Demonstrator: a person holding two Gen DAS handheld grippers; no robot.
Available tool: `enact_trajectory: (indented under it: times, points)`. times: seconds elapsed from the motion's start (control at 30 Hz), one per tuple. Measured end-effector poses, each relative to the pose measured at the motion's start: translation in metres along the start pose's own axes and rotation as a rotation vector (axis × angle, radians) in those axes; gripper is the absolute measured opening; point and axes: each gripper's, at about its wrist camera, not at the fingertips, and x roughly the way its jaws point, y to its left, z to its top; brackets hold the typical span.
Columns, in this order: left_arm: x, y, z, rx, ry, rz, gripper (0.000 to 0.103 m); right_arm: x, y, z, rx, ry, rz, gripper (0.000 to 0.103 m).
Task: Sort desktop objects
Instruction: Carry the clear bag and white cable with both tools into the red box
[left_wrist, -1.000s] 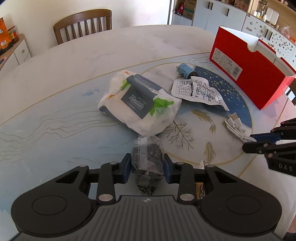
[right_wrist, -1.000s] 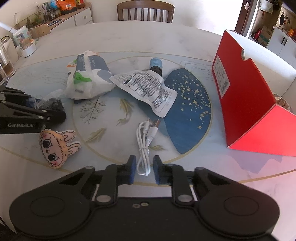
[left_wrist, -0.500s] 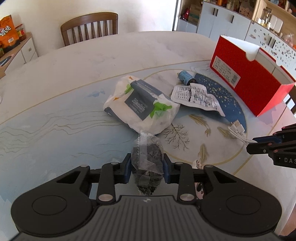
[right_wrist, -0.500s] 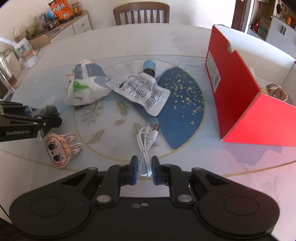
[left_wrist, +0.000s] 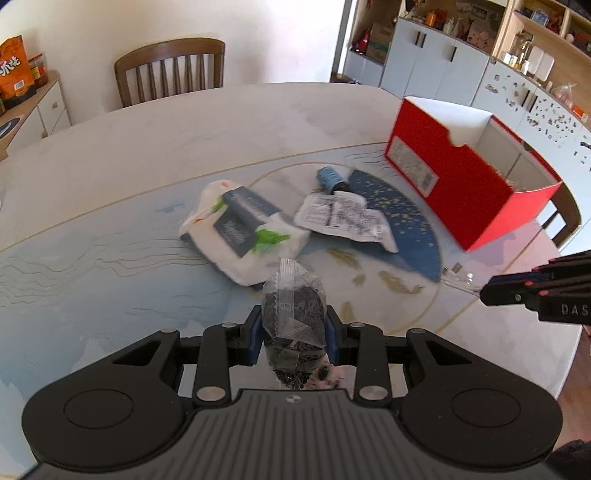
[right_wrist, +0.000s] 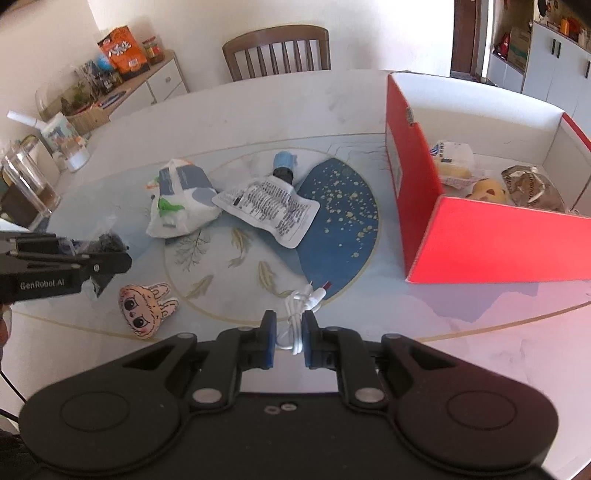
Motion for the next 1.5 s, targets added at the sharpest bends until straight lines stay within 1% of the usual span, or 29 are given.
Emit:
enact_trajectory:
  times: [0.23,0.53,0.8,1.13,1.5]
  points:
    - [-0.014,-0.022,0.002,0.018,0.0,-0.017,0.032,-0.028,-0.015,0.006,0.011,-0.044,0.015,0.013]
    - [-0.033,-0.049,0.014,0.019,-0.058,-0.039,0.032,-0.065,-0.037,0.021,0.019,-0.108,0.048,0.013]
    - [-0.041,-0.077,0.033,0.021,-0.101,-0.05,0.032,-0.091,-0.062,0.046,0.001,-0.18,0.056,0.013]
    - [-0.03,-0.118,0.059,0.043,-0.123,-0.053,0.032,-0.099,-0.109,0.069,-0.013,-0.238,0.041,0.013]
    - [-0.007,-0.165,0.089,0.082,-0.121,-0.059,0.032,-0.096,-0.159,0.08,0.002,-0.242,0.027,0.013]
